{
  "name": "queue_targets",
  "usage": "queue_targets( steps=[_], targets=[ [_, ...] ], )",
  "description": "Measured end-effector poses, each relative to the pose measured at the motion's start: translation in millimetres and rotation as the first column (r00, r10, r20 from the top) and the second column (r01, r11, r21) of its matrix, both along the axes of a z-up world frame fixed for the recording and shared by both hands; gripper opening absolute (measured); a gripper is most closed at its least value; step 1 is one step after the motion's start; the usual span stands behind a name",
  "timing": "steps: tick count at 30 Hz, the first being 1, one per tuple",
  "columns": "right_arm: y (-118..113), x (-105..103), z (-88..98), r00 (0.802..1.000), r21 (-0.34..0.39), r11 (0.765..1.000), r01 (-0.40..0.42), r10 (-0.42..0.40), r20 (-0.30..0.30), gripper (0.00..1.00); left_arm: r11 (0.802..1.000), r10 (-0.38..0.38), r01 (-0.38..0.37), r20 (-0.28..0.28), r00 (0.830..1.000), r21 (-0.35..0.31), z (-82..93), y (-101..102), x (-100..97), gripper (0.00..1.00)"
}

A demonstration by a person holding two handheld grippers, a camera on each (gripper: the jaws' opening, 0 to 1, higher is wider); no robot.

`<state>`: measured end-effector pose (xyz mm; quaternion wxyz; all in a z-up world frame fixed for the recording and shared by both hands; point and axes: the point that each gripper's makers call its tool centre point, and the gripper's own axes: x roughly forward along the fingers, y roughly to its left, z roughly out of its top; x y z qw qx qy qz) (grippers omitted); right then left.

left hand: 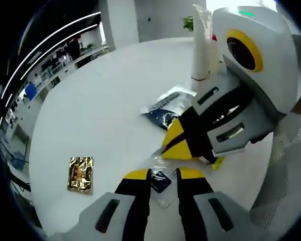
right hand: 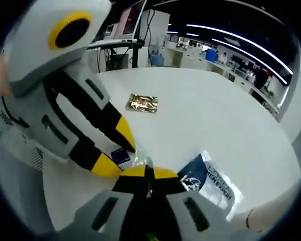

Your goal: Arrange the skincare products in the storage area until every visible bottle or jar stands upright without overlapping.

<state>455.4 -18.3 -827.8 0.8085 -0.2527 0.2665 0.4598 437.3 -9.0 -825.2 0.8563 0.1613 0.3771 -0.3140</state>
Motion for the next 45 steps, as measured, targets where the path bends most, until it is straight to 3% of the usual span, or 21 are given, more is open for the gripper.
queue_targets(
  steps=[2, 4, 6, 9, 30, 45],
  targets=[
    [-1.0, 0.8, 0.6, 1.000, -0.010, 1.000, -0.002, 0.002, 0.000, 0.06, 1.000, 0.003, -0.003, 0.009, 1.000, -0.007, 0.3, 0.3, -0.4, 0.17],
    [-4.6, 4.6, 4.4, 1.000, -0.031, 1.000, -0.005, 0.006, 0.027, 0.15, 1.000, 0.007, -0.007, 0.015, 1.000, -0.012, 0.3, 0.1, -0.6, 0.17],
    [-2.8, 5.6, 12.5, 0.999, -0.001, 1.000, -0.008, 0.008, 0.044, 0.20, 1.000, 0.007, -0.007, 0.019, 1.000, -0.014, -0.2, -0.1, 0.2, 0.17],
    [-3.3, 5.1, 18.3, 0.999, 0.005, 1.000, -0.012, 0.012, 0.043, 0.15, 1.000, 0.007, -0.007, 0.018, 1.000, -0.015, -0.6, -0.2, 0.8, 0.17],
    [-24.4, -4.9, 19.1, 0.999, 0.019, 0.999, 0.046, -0.046, 0.003, 0.26, 1.000, 0.003, -0.003, 0.004, 1.000, 0.001, 3.1, -1.1, -0.1, 0.18],
    [-38.2, -10.3, 19.7, 0.996, 0.035, 0.996, 0.085, -0.084, -0.028, 0.33, 1.000, 0.031, -0.031, -0.002, 1.000, 0.004, 10.0, 2.6, -0.6, 0.27]
  ],
)
